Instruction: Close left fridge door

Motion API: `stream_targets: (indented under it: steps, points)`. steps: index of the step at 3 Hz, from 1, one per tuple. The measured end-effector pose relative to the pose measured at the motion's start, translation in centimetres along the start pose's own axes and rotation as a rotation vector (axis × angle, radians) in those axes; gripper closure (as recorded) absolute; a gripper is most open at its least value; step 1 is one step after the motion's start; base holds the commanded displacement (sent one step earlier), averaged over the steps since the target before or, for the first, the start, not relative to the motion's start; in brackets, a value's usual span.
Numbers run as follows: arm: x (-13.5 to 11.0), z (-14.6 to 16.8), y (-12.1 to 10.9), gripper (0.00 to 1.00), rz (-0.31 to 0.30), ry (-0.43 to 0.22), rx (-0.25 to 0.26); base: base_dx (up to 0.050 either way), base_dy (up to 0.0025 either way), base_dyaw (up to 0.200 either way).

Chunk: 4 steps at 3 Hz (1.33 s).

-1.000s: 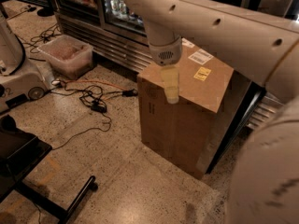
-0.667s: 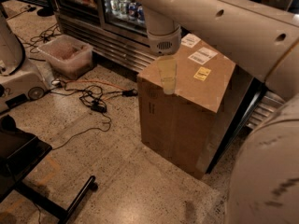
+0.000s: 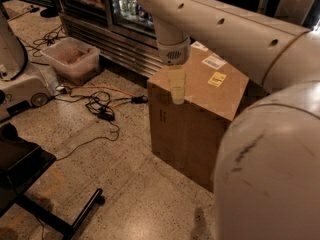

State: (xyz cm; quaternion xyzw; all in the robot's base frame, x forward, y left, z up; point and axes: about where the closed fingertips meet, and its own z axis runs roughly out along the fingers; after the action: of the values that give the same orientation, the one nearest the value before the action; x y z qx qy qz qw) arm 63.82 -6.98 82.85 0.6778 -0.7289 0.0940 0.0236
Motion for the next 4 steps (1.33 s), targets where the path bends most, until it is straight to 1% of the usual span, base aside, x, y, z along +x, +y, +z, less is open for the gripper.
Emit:
stream_targets:
  steps: [1,4]
  points:
    - [-1.24,3.39,-1.03,0.00,-0.007,-0.008,-0.040,0.000,0.00000,0.000]
    - [-1.24,3.39,-1.03,0.00,-0.007,-0.008,-0.040,0.000,0.00002,-0.196]
